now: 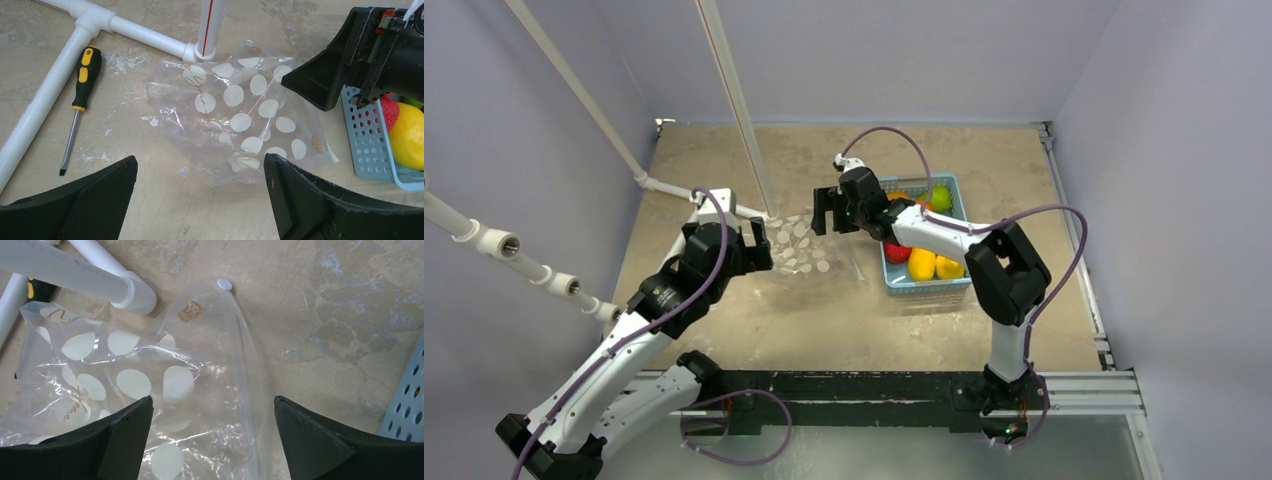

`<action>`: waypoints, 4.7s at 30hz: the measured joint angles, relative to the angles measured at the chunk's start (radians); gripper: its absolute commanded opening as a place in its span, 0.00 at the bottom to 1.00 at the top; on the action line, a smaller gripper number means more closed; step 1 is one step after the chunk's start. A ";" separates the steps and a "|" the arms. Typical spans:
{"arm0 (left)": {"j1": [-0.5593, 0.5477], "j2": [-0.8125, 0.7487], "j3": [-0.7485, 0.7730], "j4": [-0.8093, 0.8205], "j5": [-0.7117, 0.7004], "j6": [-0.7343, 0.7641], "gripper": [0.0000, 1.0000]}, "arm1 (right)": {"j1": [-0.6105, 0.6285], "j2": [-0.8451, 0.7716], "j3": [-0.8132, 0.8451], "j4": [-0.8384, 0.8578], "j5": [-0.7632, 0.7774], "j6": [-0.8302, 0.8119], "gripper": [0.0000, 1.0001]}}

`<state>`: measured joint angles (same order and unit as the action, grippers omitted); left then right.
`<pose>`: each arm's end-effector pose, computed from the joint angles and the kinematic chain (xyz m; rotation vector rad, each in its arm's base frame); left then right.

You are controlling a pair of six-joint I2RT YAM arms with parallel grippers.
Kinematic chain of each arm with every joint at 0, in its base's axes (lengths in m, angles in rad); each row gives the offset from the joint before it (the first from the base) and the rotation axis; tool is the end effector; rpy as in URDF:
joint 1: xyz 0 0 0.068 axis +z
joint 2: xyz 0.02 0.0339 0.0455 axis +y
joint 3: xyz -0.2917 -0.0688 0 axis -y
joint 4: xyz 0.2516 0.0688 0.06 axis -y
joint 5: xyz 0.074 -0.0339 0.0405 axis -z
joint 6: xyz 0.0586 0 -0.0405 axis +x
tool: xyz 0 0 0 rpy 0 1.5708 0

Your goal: Place the food in the zip-top bag and seal the zipper

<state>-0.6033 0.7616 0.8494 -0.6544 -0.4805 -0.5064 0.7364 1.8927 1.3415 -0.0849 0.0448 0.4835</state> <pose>0.1476 -0.0688 0.3290 -0.1763 2.0635 -0.1663 0.3460 0.3101 0.2308 -0.2618 2.2635 0.6168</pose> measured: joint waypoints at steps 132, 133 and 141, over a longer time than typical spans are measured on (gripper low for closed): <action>0.008 0.172 0.117 0.198 0.497 -0.078 0.00 | 0.395 -0.612 -0.172 -0.141 0.322 -0.193 0.58; 0.008 0.167 0.117 0.198 0.507 -0.068 0.00 | 0.387 -0.613 -0.169 -0.148 0.307 -0.194 0.59; 0.008 0.155 0.125 0.194 0.605 0.013 0.00 | 0.311 -0.626 -0.158 -0.179 0.206 -0.202 0.56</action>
<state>-0.5957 0.9169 0.9745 -0.4606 0.1242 -0.4938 1.0470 1.2663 1.1835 -0.2638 0.2504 0.2817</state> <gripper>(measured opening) 0.003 0.569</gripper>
